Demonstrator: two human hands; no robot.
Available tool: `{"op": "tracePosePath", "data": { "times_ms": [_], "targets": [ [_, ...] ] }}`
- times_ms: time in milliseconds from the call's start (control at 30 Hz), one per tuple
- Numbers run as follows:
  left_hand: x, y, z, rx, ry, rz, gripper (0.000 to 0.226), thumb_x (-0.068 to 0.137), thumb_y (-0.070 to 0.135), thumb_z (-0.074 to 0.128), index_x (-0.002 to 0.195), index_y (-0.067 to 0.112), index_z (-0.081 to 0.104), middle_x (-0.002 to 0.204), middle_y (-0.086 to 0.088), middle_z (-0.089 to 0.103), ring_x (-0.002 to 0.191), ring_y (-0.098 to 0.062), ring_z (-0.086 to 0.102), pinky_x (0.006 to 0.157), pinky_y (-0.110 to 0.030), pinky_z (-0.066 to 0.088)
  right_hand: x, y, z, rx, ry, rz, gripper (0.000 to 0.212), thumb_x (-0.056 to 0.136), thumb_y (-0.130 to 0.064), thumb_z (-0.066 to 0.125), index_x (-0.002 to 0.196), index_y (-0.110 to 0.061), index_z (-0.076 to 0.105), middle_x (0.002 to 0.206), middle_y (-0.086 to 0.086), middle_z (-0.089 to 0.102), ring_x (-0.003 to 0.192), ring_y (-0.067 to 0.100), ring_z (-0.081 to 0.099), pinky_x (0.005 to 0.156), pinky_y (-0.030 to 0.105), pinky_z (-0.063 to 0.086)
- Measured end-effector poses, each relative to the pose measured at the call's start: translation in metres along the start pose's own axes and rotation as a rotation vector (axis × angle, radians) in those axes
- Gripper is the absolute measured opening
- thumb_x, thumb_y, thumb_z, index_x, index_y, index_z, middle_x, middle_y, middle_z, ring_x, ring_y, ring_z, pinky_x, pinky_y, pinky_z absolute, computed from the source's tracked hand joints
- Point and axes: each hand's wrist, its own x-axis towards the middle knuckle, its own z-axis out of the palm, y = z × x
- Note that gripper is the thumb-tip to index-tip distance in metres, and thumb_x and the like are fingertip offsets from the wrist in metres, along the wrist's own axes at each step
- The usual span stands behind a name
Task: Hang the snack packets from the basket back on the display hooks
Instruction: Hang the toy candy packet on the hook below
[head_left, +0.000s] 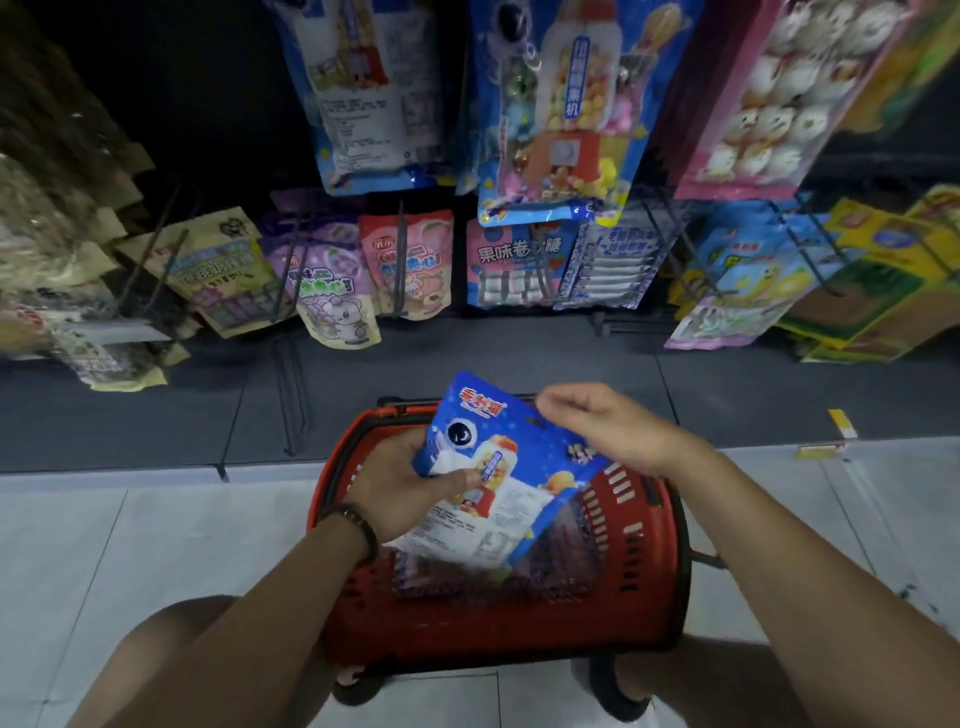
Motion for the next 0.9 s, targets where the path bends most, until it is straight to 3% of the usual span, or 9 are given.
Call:
{"op": "tracePosePath", "data": {
  "times_ms": [133, 300, 367, 500, 533, 633, 733, 833, 900],
  "targets": [
    [-0.004, 0.012, -0.003, -0.216, 0.136, -0.056, 0.034, 0.085, 0.015, 0.082, 0.117, 0.021, 0.073, 0.109, 0.009, 0.079, 0.100, -0.010, 0.076, 0.089, -0.028, 0.060, -0.007, 0.011, -0.012, 0.314, 0.138, -0.006, 0.084, 0.062, -0.063, 0.093, 0.121, -0.010, 0.070, 0.120, 0.023, 0.075, 0.106, 0.037, 0.074, 0.097, 0.055, 0.058],
    [-0.002, 0.019, -0.003, -0.376, 0.208, -0.095, 0.026, 0.085, 0.010, 0.080, 0.110, 0.016, 0.074, 0.104, 0.000, 0.081, 0.096, -0.022, 0.078, 0.086, -0.041, 0.062, 0.000, 0.018, 0.011, 0.304, 0.097, 0.024, 0.028, 0.096, -0.022, 0.073, 0.120, -0.008, 0.071, 0.119, 0.015, 0.078, 0.111, 0.033, 0.076, 0.098, 0.056, 0.059],
    [-0.001, 0.019, -0.005, -0.434, 0.206, -0.105, 0.028, 0.085, 0.013, 0.079, 0.112, 0.015, 0.073, 0.106, -0.003, 0.080, 0.099, -0.025, 0.077, 0.088, -0.043, 0.062, 0.005, 0.017, 0.018, 0.325, 0.116, 0.007, 0.023, 0.101, -0.018, 0.068, 0.122, -0.008, 0.070, 0.118, 0.014, 0.079, 0.109, 0.032, 0.076, 0.092, 0.052, 0.061],
    [0.005, 0.011, -0.004, -0.347, 0.336, -0.075, 0.066, 0.067, 0.041, 0.090, 0.122, 0.023, 0.057, 0.119, -0.001, 0.074, 0.106, -0.018, 0.074, 0.087, -0.036, 0.061, 0.009, -0.001, 0.022, 0.282, 0.286, -0.102, 0.009, 0.100, -0.011, 0.069, 0.107, -0.009, 0.075, 0.094, 0.002, 0.083, 0.086, 0.012, 0.078, 0.068, 0.025, 0.059],
    [0.006, 0.011, -0.004, -0.344, 0.392, -0.073, 0.078, 0.059, 0.049, 0.094, 0.122, 0.028, 0.052, 0.123, -0.002, 0.070, 0.109, -0.017, 0.072, 0.087, -0.036, 0.061, 0.010, -0.003, 0.022, 0.246, 0.341, -0.133, 0.007, 0.099, -0.010, 0.071, 0.103, -0.010, 0.076, 0.091, 0.001, 0.083, 0.085, 0.010, 0.078, 0.070, 0.026, 0.058],
    [0.001, 0.012, -0.002, -0.047, 0.521, 0.024, 0.090, 0.058, 0.062, 0.092, 0.126, 0.036, 0.038, 0.131, 0.000, 0.051, 0.118, -0.020, 0.062, 0.097, -0.043, 0.056, 0.007, -0.008, 0.023, 0.227, 0.479, -0.198, 0.006, 0.096, -0.016, 0.076, 0.101, -0.016, 0.080, 0.099, 0.011, 0.082, 0.096, 0.027, 0.078, 0.090, 0.055, 0.061],
    [-0.016, 0.036, 0.016, 0.148, 0.420, 0.177, 0.085, 0.064, 0.053, 0.088, 0.130, 0.052, 0.034, 0.133, 0.016, 0.042, 0.126, -0.011, 0.052, 0.100, -0.032, 0.050, -0.003, -0.017, 0.032, 0.201, 0.555, -0.269, 0.010, 0.095, -0.028, 0.078, 0.104, -0.023, 0.080, 0.097, 0.013, 0.080, 0.094, 0.038, 0.076, 0.088, 0.062, 0.059],
    [-0.020, 0.059, 0.038, 0.068, 0.242, 0.145, 0.101, 0.065, 0.051, 0.091, 0.149, 0.047, 0.035, 0.140, 0.016, 0.039, 0.132, 0.000, 0.040, 0.103, -0.019, 0.039, -0.018, -0.033, 0.051, 0.115, 0.561, -0.317, 0.013, 0.093, -0.038, 0.079, 0.103, -0.029, 0.077, 0.094, 0.000, 0.081, 0.087, 0.022, 0.079, 0.082, 0.055, 0.062],
    [-0.017, 0.065, 0.043, -0.080, 0.179, 0.169, 0.082, 0.075, 0.032, 0.090, 0.145, 0.037, 0.047, 0.139, 0.009, 0.053, 0.131, -0.007, 0.050, 0.103, -0.026, 0.046, -0.028, -0.040, 0.060, 0.068, 0.483, -0.339, 0.016, 0.091, -0.040, 0.080, 0.105, -0.033, 0.076, 0.096, -0.006, 0.081, 0.087, 0.015, 0.078, 0.083, 0.051, 0.063]
  ]
}}
